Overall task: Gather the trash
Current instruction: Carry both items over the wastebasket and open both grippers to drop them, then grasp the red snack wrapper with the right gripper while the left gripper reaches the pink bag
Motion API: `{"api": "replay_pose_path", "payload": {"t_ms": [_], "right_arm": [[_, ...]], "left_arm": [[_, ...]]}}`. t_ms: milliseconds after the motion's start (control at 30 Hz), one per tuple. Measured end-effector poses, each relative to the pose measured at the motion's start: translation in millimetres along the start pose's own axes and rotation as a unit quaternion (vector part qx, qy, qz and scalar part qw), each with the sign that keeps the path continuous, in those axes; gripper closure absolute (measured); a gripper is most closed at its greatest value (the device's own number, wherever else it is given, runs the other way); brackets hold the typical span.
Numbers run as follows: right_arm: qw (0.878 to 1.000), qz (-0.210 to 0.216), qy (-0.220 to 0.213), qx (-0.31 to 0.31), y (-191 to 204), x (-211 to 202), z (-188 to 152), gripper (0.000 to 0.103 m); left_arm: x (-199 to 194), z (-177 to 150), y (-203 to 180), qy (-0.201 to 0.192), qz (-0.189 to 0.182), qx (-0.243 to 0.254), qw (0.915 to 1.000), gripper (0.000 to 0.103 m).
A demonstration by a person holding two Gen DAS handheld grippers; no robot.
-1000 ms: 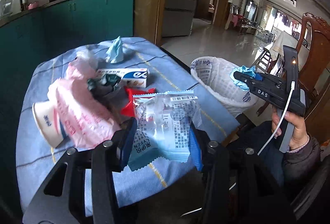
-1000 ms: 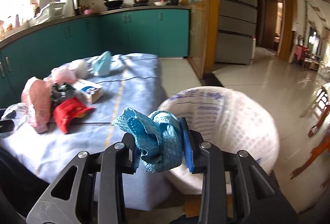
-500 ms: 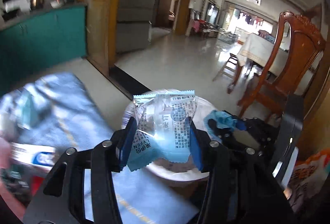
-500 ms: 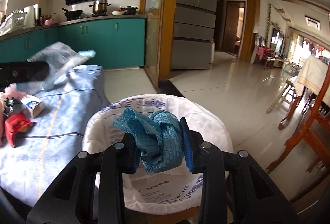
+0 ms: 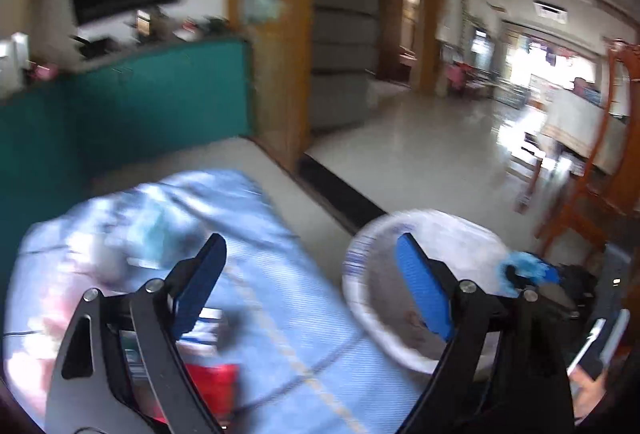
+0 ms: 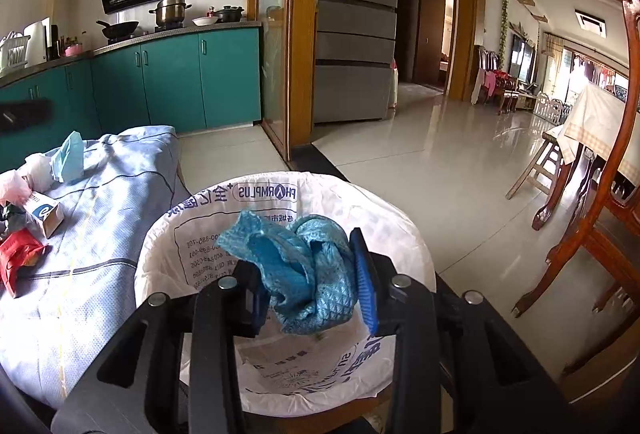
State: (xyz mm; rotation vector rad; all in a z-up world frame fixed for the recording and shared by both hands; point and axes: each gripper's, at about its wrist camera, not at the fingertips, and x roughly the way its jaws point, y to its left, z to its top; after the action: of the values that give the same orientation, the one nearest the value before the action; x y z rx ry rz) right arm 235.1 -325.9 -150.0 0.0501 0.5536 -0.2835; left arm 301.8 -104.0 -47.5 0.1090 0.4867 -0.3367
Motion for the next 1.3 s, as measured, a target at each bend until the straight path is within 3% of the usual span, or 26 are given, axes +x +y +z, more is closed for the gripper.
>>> {"api": "replay_pose_path", "payload": {"t_ms": [67, 133, 167, 267, 400, 500, 600, 733, 867, 1167, 1233, 1300], "right_arm": [[1.0, -0.008, 0.003, -0.003, 1.5, 0.4, 1.2, 0.053], [1.0, -0.009, 0.001, 0.0, 3.7, -0.8, 3.1, 0.036], [1.0, -0.003, -0.002, 0.003, 6.7, -3.1, 4.8, 0.033], [1.0, 0.029, -0.007, -0.003, 25.5, -9.0, 12.2, 0.031], [0.988, 0.143, 0.009, -0.048, 83.6, -15.8, 20.2, 0.031], [0.965, 0.241, 0.04, -0.096, 143.4, -19.7, 14.4, 0.031], [0.944, 0.295, 0.066, -0.136, 197.9, -19.2, 6.2, 0.031], [0.932, 0.301, 0.102, -0.171, 255.8, -2.5, -4.4, 0.031], [0.927, 0.301, 0.114, -0.192, 283.0, 0.6, -13.8, 0.031], [0.923, 0.302, 0.098, -0.219, 300.8, -4.5, -10.3, 0.031], [0.923, 0.295, 0.094, -0.23, 306.1, -2.2, -6.1, 0.021], [0.92, 0.299, 0.096, -0.235, 310.7, 1.1, -3.4, 0.02]], "left_arm": [[-16.4, -0.4, 22.9, -0.02, 0.061, -0.011, 0.9979, 0.015], [-31.2, -4.8, 49.0, -0.031, 0.102, -0.029, 0.9938, 0.014], [-37.9, -8.1, 61.7, -0.032, 0.12, -0.04, 0.9915, 0.014], [-58.1, -22.5, 101.4, -0.026, 0.166, -0.071, 0.9832, 0.013], [-69.4, -38.6, 154.2, 0.012, 0.215, -0.121, 0.969, 0.013], [-78.2, -52.3, 187.6, 0.039, 0.22, -0.172, 0.9594, 0.013], [-88.2, -66.5, 208.5, 0.056, 0.222, -0.198, 0.9532, 0.013], [-93.3, -85.5, 230.6, 0.068, 0.221, -0.203, 0.9514, 0.013], [-92.3, -97.3, 234.0, 0.079, 0.197, -0.214, 0.9535, 0.013], [-84.5, -93.6, 213.6, 0.084, 0.169, -0.187, 0.9641, 0.013], [-82.9, -93.3, 210.9, 0.085, 0.167, -0.184, 0.9648, 0.013], [-82.5, -93.0, 210.0, 0.086, 0.168, -0.183, 0.9648, 0.013]]}}
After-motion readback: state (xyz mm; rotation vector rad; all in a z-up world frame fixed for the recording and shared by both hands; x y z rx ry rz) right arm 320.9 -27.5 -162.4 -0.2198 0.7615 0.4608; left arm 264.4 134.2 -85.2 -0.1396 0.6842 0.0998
